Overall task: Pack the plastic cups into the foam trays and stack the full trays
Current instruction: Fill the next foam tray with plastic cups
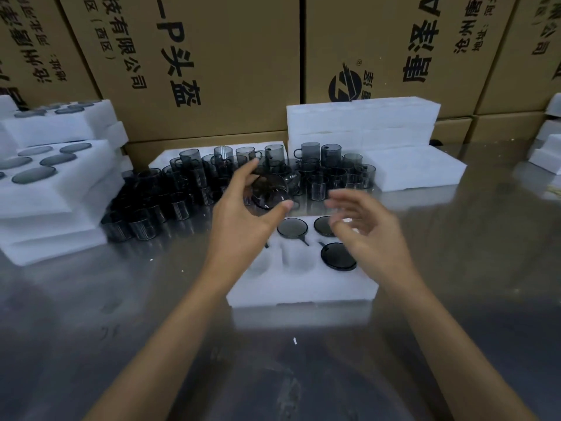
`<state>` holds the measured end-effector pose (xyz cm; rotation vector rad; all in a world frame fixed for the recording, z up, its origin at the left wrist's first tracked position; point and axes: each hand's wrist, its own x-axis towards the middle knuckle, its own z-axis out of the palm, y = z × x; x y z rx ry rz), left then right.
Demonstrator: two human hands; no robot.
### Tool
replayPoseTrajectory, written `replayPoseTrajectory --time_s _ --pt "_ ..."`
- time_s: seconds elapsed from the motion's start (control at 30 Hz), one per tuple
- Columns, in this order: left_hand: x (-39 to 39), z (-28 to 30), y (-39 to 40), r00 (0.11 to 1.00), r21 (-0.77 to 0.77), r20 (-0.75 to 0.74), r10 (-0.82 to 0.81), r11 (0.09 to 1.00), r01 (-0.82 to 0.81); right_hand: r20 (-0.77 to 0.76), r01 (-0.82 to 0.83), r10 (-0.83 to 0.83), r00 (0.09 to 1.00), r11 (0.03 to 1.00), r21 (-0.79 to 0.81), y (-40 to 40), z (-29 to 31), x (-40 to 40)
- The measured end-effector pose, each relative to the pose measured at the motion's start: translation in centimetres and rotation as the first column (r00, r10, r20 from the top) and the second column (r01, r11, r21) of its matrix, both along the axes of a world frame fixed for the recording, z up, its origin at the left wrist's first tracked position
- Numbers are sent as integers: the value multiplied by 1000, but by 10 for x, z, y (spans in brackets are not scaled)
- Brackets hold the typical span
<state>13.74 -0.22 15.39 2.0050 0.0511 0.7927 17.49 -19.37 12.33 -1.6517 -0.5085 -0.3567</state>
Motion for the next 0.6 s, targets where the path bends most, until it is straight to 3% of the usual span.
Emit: replayPoseTrajectory --time_s 0.07,0.17,0.3,0.43,0.6 --pt "-5 -2 -11 1000 -45 16 -18 999 18 84 -67 76 993 992 -103 16 7 -7" --pt "-9 -8 -17 997 -75 71 17 997 -12 190 -3 51 981 970 -245 37 7 -11" --pt "-13 -22 -16 991 -81 135 -13 996 24 264 108 -33 964 954 -279 50 -4 -14" --pt "-14 -31 -13 976 -28 112 -187 981 191 138 16 9 990 983 -184 37 -11 -9" --pt "-22 -38 -2 958 117 3 -288 951 286 116 -40 60 991 984 -172 21 -17 -9"
